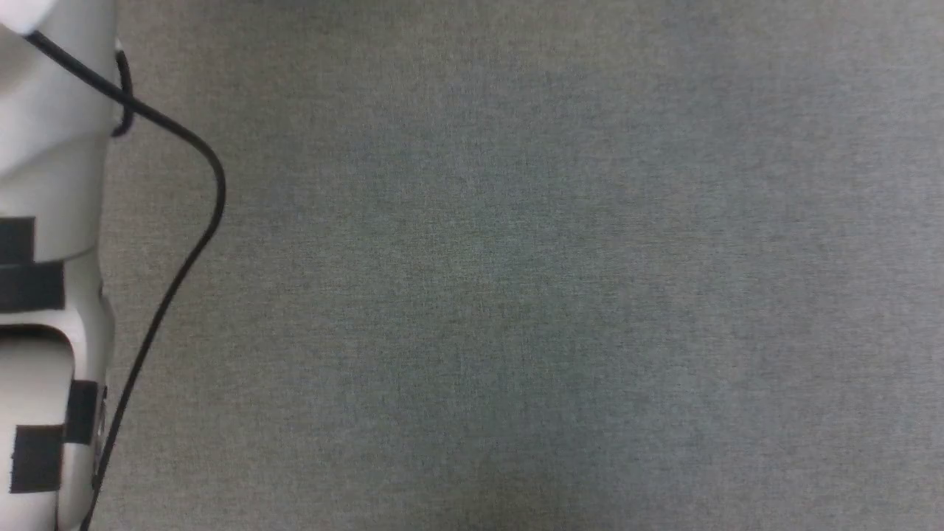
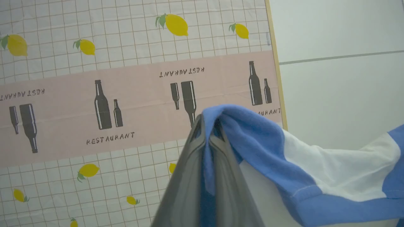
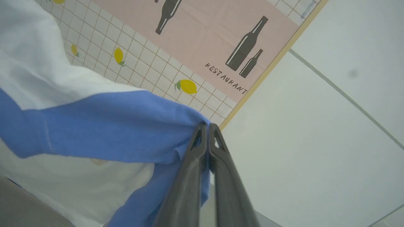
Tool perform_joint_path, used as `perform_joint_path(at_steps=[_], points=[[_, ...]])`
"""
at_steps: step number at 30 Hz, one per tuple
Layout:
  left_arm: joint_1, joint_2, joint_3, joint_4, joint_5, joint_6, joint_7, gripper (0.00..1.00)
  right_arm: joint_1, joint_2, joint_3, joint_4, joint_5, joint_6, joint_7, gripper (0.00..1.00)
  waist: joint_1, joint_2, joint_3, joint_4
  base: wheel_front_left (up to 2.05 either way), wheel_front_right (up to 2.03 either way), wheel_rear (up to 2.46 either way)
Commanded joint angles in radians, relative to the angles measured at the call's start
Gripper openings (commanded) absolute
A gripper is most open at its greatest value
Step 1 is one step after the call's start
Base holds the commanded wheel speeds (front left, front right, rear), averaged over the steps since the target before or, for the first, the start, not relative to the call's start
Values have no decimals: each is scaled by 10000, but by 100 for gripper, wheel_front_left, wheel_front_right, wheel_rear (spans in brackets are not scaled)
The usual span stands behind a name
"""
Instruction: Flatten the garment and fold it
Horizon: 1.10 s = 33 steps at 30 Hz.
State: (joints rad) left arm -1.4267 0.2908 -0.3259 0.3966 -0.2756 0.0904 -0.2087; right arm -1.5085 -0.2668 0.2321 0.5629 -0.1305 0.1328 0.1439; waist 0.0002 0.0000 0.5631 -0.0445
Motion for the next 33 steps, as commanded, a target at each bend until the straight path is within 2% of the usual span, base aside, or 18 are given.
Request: perform_joint_path(at_steps=[1,4,8,9,14,18,23,28,33], points=[[273,-17,-65,45,-31,-177,-136,0,237,9,86,89,26,-21,-197,0,-2,0,532,176,0,0,0],[742,55,-317,12,-40,-583,-320,0,611,-109,351,153,382,-21,-531,0,-2,0,633,228,0,0,0],[1532,155,-479,-487,-120,-879,-438,0,1412,-439,621,-342,1073,-21,-798,0,-2,0,524,283,0,0,0],[2375,285,-639,-1140,-194,-1034,-465,0,2288,-820,672,-1223,1680,-21,-743,0,-2,0,298,336,0,0,0],[4115,659,-1103,-2510,-249,-1136,-107,0,4376,-1448,369,-3356,2507,-21,-167,0,-2,0,-193,420,0,0,0],[5824,945,-1447,-3792,-347,-904,419,0,6510,-1541,-355,-5256,2860,-21,506,0,-2,0,-647,415,0,0,0],[8007,1311,-1867,-5118,-222,-248,978,0,9080,-1174,-1184,-7108,2889,-21,1202,0,-2,0,-1165,353,0,0,0],[9724,1437,-2248,-5714,-285,302,1435,0,11042,-720,-1675,-8079,2802,-21,1462,0,-2,0,-1614,338,0,0,0],[11045,1516,-2755,-5730,-609,442,2037,0,12706,-278,-1998,-8468,2716,-21,1575,0,-2,0,-2217,384,0,0,0]])
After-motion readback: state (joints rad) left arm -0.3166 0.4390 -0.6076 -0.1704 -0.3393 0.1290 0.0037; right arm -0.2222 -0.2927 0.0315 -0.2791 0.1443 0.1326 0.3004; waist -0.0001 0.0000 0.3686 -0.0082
